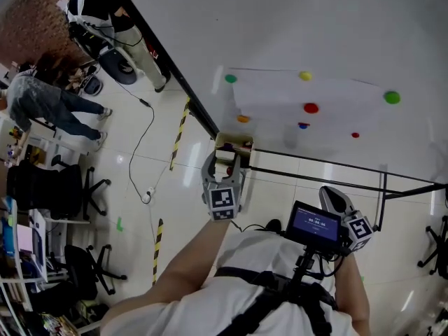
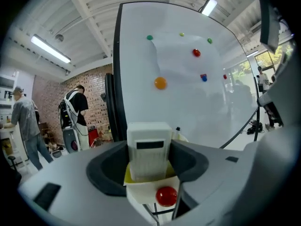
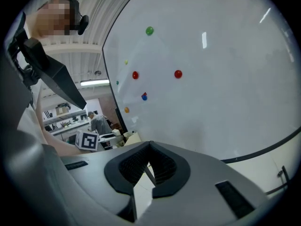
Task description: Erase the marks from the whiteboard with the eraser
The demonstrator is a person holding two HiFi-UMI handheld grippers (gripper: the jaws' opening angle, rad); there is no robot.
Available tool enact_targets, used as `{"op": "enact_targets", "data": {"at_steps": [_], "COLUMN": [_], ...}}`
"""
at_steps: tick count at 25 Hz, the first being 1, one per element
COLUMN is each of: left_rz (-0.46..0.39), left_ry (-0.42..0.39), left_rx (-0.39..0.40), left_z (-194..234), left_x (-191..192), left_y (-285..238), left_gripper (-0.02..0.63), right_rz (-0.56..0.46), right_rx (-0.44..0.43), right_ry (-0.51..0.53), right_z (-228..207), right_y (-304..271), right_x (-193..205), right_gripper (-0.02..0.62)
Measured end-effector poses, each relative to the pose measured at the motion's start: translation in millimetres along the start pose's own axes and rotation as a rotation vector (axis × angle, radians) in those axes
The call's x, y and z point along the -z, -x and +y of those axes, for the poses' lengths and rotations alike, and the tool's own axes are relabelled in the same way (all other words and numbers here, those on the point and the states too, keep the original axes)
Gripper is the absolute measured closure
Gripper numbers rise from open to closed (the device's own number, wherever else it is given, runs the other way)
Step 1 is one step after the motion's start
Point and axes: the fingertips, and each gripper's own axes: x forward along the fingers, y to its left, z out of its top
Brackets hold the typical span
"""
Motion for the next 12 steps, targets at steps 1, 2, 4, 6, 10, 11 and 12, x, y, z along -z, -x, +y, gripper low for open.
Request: {"op": "enact_targets", "data": {"at_steps": [1, 2, 4, 6, 10, 11, 12], "left_rz": [-0.021, -0.044, -0.101, -0.177, -0.255, -0.252, -0.242], "left_ry": [-0.018, -0.037, -0.064, -0.075, -0.087, -0.091, -0.094], "left_rx": [0.007, 0.015, 0.04, 0.092, 0.253, 0.293, 0.328], "left_z": [1, 1, 0, -13, -83, -106, -131], "left_x": [-7, -16, -41, -72, -115, -118, -117], "left_y": [2, 5, 12, 20, 37, 43, 48], "left_gripper": [0.351, 0.351, 0.351, 0.351, 0.351, 0.351, 0.35], "right_rz": [-0.002, -0.008, -0.034, -0.062, -0.086, -0.087, -0.088], "right_rx": [0.003, 0.008, 0.025, 0.055, 0.11, 0.11, 0.11], "right_ry": [-0.002, -0.003, 0.0, 0.0, -0.023, -0.031, -0.04], "right_z": [-4, -8, -16, -27, -55, -60, -65], "right_y": [1, 3, 10, 20, 56, 67, 79], "right_x": [0, 0, -2, -5, -1, 0, 1], "right_gripper": [0.575, 0.575, 0.575, 0.575, 0.575, 0.575, 0.575]}}
